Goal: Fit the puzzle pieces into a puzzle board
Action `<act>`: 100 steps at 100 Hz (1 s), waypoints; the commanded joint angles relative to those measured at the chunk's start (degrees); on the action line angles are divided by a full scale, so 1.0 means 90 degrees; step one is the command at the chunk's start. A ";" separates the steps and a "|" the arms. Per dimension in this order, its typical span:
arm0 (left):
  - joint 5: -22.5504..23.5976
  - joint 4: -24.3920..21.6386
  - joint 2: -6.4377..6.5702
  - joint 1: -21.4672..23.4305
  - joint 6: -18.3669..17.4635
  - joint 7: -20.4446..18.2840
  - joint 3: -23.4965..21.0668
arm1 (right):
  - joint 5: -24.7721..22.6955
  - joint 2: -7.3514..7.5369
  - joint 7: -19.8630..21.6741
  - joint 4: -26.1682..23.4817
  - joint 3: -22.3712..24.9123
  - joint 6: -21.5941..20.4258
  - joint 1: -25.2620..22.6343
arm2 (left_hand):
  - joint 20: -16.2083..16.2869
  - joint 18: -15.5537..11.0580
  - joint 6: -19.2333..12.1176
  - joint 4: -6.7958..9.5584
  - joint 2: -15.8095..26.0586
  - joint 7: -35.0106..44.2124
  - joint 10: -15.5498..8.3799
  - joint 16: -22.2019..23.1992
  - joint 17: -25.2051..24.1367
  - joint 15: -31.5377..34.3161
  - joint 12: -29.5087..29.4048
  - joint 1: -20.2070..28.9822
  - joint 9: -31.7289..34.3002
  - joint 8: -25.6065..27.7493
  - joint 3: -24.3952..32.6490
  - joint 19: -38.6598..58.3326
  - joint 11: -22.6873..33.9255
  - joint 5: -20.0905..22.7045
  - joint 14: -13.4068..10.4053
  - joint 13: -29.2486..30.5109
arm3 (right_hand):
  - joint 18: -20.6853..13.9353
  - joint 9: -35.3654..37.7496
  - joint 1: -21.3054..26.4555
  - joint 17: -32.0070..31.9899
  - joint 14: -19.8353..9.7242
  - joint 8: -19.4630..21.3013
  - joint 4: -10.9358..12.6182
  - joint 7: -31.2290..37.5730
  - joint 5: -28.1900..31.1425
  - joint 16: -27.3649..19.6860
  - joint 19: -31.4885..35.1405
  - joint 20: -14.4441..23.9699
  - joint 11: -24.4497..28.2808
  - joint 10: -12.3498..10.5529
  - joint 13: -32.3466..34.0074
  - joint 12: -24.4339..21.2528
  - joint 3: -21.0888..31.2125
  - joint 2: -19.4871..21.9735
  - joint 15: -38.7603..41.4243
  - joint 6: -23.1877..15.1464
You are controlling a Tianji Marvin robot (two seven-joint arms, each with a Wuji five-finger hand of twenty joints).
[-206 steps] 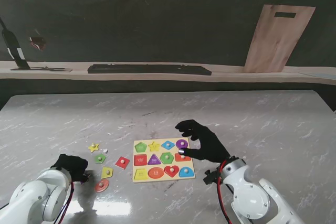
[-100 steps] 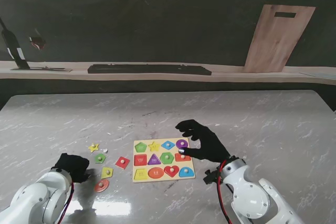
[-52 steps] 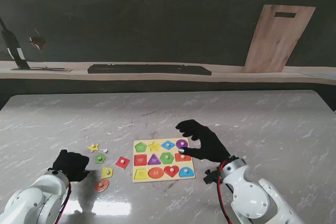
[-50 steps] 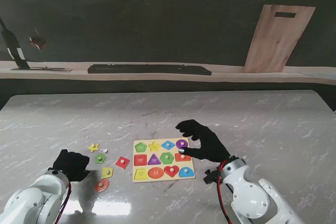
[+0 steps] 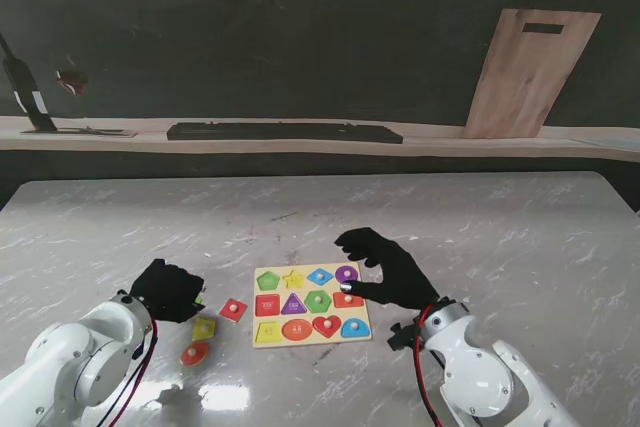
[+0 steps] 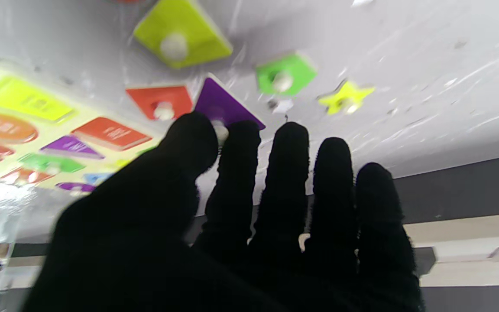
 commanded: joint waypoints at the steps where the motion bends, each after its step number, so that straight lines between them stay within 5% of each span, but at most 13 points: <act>1: -0.0133 -0.0007 -0.0002 -0.0292 -0.0115 -0.0051 0.0128 | 0.0037 -0.0035 0.0014 -0.0005 -0.0004 -0.0044 -0.0027 | 0.0176 0.0830 -0.0705 0.0190 -0.0002 0.0243 0.0026 0.0067 0.0026 0.0161 0.0069 0.0315 0.0205 -0.0011 0.0377 0.0200 0.0020 0.0237 0.0088 0.0171 | 0.0007 0.0087 0.0095 0.0016 -0.0201 0.0058 0.0164 0.0066 0.0155 0.0125 0.0132 0.0094 0.0063 -0.0181 0.0128 0.0061 -0.0084 0.0060 0.0083 -0.0190; 38: -0.1346 0.1202 0.0008 -0.2285 -0.0640 -0.0108 0.1793 | 0.0083 -0.0057 -0.0074 0.0023 0.0147 -0.0148 -0.0080 | 0.0227 0.0778 -0.0774 0.0234 0.0120 0.0322 0.0026 0.0232 0.0258 0.0436 0.0175 0.0271 0.0130 0.0047 0.0323 0.0351 0.0206 0.0112 0.0053 0.0267 | 0.0010 0.0123 0.0094 0.0023 -0.0201 0.0072 0.0167 0.0070 0.0186 0.0139 0.0136 0.0103 0.0074 -0.0180 0.0149 0.0065 -0.0109 0.0082 0.0102 -0.0187; 69: -0.2398 0.2689 -0.0154 -0.3929 -0.0950 0.0313 0.3554 | 0.0125 -0.0081 -0.0166 0.0047 0.0232 -0.0189 -0.0109 | 0.0234 0.0743 -0.0819 0.0268 0.0127 0.0368 0.0004 0.0269 0.0283 0.0455 0.0161 0.0212 0.0124 0.0088 0.0373 0.0375 0.0244 0.0081 0.0027 0.0282 | 0.0008 0.0158 0.0097 0.0033 -0.0203 0.0070 0.0170 0.0055 0.0149 0.0153 0.0146 0.0109 0.0101 -0.0198 0.0164 0.0078 -0.0122 0.0100 0.0127 -0.0168; 100: -0.2946 0.3420 -0.0326 -0.4722 -0.1318 0.0570 0.4684 | 0.0168 -0.0085 -0.0149 0.0067 0.0208 -0.0141 -0.0079 | 0.0238 0.0732 -0.0851 0.0271 0.0125 0.0421 -0.0034 0.0290 0.0308 0.0477 0.0158 0.0143 0.0124 0.0083 0.0416 0.0391 0.0291 0.0071 0.0000 0.0293 | 0.0019 0.0173 0.0094 0.0023 -0.0200 0.0067 0.0178 0.0050 0.0152 0.0159 0.0154 0.0118 0.0101 -0.0197 0.0159 0.0079 -0.0175 0.0151 0.0135 -0.0181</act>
